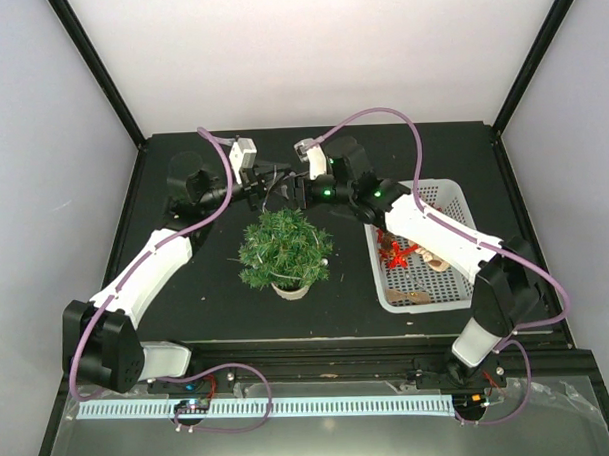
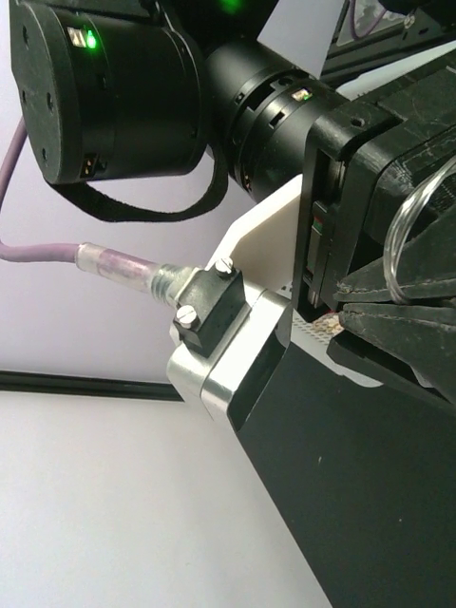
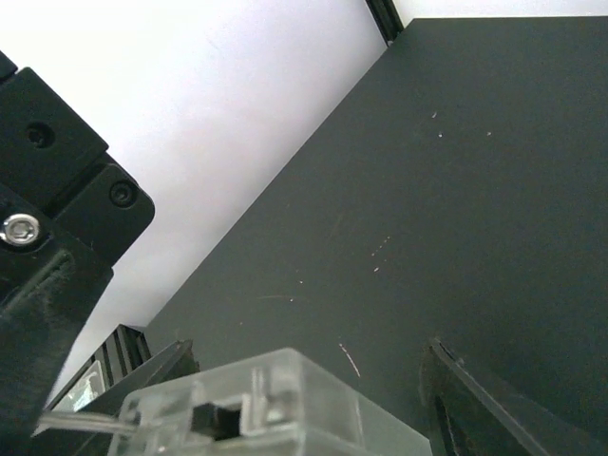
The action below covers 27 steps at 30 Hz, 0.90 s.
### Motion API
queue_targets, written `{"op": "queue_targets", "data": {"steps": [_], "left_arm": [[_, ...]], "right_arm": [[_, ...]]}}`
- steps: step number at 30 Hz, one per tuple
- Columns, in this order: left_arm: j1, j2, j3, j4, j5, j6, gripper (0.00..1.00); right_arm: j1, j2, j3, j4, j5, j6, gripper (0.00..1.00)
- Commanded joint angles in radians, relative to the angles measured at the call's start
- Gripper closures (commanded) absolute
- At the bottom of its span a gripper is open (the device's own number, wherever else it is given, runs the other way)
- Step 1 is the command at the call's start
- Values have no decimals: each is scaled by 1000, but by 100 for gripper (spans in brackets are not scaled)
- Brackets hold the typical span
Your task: Decorate the small christmas tree
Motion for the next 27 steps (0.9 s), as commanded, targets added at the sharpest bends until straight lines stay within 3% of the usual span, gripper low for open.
{"op": "queue_targets", "data": {"steps": [1, 6, 19, 27], "left_arm": [[8, -18, 2, 25, 12, -1, 98], [9, -18, 2, 15, 0, 8, 98], [19, -16, 10, -5, -38, 34, 96], [21, -15, 9, -24, -57, 59, 82]], "right_arm": [[2, -10, 1, 4, 72, -13, 39], [3, -30, -13, -8, 97, -18, 47], [3, -69, -41, -42, 112, -37, 57], [3, -60, 13, -118, 143, -75, 62]]}}
